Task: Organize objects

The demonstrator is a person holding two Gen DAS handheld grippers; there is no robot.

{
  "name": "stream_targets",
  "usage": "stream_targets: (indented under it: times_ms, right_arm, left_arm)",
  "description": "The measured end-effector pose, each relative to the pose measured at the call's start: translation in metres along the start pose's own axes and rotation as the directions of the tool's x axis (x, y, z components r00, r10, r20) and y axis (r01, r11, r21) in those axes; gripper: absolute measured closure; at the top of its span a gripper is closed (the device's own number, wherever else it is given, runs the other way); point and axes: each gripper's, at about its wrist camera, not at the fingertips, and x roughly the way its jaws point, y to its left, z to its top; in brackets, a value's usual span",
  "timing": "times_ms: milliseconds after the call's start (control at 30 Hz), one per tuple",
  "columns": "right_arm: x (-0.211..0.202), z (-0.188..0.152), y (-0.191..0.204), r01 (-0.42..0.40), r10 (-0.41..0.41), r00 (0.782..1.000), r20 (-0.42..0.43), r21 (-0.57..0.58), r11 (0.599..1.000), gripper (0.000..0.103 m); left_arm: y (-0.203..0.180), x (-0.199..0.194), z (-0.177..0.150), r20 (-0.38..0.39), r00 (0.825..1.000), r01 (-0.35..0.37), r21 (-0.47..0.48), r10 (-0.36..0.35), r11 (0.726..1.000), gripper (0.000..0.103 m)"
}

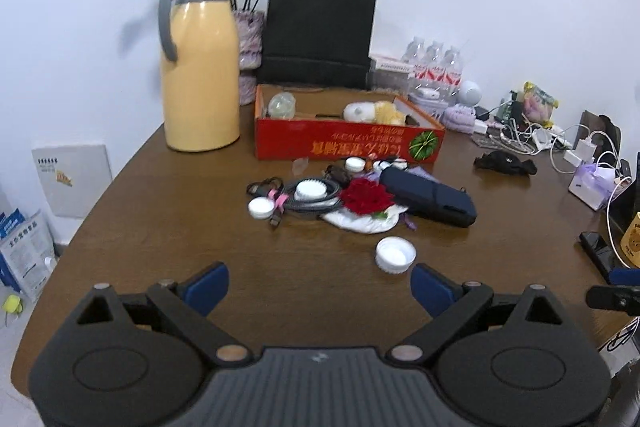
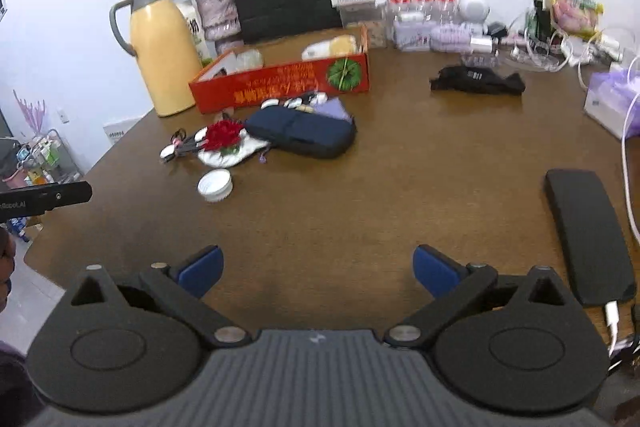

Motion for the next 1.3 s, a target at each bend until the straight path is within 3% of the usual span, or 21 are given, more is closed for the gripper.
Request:
stream_targets:
  times_ms: [167,267,300,333,367,500,667,833,867,1000,1200,1300]
  right_arm:
    - [0.016,0.007,0.008,0.054,-0.054,0.997,0.048,-0.004,0.999,0.000]
    - [0.038,0.011,0.001,0.039,-0.041,0.997,0.061,0.041,0.998,0.000]
    - [0.047,0.013,0.000,0.031,-0.033,0.998,0.052,0.050,0.998,0.003]
    - [0.058,0.017,0.000,0.021,-0.022,0.999,0.031,0.042,0.999,0.013]
    - [0.066,0.022,0.001,0.005,-0.006,1.000,0.029,0.031,0.999,0.021]
    - [0.100,0.042,-0.006,-0.037,0.033,0.998,0.047,0.088,0.995,0.037]
    - [0.154,0.071,-0.017,-0.029,0.021,0.998,0.051,0.157,0.987,0.054]
    - [0.195,0.085,-0.027,0.003,-0.011,0.999,0.037,0.212,0.977,0.057]
    - [0.199,0.085,-0.031,0.004,-0.013,0.999,0.038,0.225,0.974,0.053]
    - [0.203,0.080,-0.042,-0.039,0.025,0.998,0.055,0.269,0.962,0.055]
    - [0.200,0.082,-0.035,-0.009,-0.001,0.999,0.043,0.213,0.977,0.074]
    - [0.186,0.079,-0.043,-0.035,0.019,0.998,0.063,0.253,0.967,0.078]
  left_arm:
    - [-0.016,0.013,0.010,0.053,0.997,0.056,0.044,-0.059,0.997,0.008]
    - [-0.022,0.039,0.026,0.076,0.995,0.061,0.052,-0.065,0.997,0.019]
    - [-0.024,0.051,0.033,0.079,0.995,0.060,0.046,-0.063,0.997,0.022]
    - [-0.026,0.066,0.042,0.076,0.995,0.069,0.046,-0.072,0.997,0.024]
    - [-0.028,0.081,0.049,0.068,0.994,0.086,0.052,-0.090,0.995,0.026]
    - [-0.042,0.147,0.082,-0.008,0.985,0.171,0.076,-0.171,0.982,0.041]
    - [-0.061,0.212,0.103,-0.100,0.976,0.203,0.107,-0.193,0.973,0.056]
    - [-0.066,0.254,0.103,-0.186,0.960,0.230,0.096,-0.209,0.968,0.060]
    - [-0.065,0.256,0.102,-0.184,0.958,0.238,0.087,-0.219,0.967,0.061]
    - [-0.068,0.254,0.100,-0.172,0.957,0.253,0.099,-0.234,0.962,0.070]
    - [-0.088,0.230,0.099,-0.120,0.982,0.164,0.171,-0.145,0.972,0.079]
    - [-0.091,0.203,0.095,-0.086,0.985,0.165,0.159,-0.153,0.973,0.083]
